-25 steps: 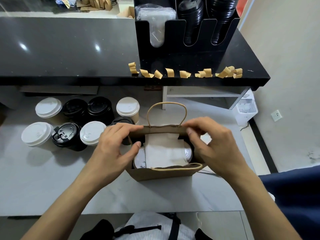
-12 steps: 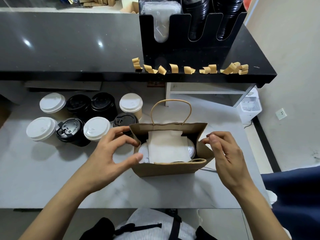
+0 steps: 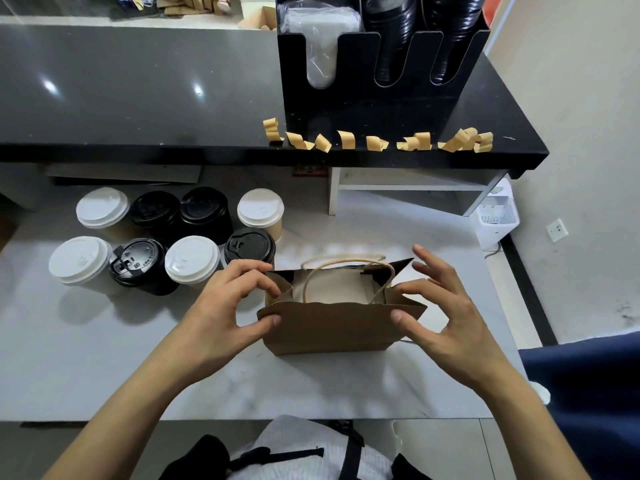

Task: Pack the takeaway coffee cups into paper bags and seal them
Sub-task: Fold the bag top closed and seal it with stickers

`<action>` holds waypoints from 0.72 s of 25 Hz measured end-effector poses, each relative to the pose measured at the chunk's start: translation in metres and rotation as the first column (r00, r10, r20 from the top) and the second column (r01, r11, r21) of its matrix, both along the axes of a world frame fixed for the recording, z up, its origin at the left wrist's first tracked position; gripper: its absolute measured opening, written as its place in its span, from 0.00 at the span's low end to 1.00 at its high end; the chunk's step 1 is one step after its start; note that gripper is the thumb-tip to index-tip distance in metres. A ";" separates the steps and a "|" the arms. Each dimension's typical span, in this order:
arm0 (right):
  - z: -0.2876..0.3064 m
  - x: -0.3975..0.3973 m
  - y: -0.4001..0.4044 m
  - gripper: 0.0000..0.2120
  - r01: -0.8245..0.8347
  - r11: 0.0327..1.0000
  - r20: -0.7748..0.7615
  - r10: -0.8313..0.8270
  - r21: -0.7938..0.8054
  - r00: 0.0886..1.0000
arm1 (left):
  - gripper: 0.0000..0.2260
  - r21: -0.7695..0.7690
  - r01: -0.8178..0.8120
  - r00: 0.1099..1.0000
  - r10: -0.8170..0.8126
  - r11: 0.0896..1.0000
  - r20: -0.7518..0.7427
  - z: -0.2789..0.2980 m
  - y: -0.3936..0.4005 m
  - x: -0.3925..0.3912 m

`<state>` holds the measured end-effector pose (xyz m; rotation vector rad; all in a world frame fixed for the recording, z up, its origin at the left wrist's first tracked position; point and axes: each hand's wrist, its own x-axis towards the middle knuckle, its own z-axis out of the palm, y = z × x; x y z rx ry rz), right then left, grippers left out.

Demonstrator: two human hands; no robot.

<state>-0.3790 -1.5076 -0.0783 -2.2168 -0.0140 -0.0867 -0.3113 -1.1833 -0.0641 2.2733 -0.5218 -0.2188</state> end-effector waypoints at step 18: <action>-0.013 0.007 -0.002 0.15 0.168 0.985 0.112 -0.171 0.036 0.979 | 0.09 -0.041 0.082 0.996 -0.083 0.996 -0.027 -0.010 -0.009 0.020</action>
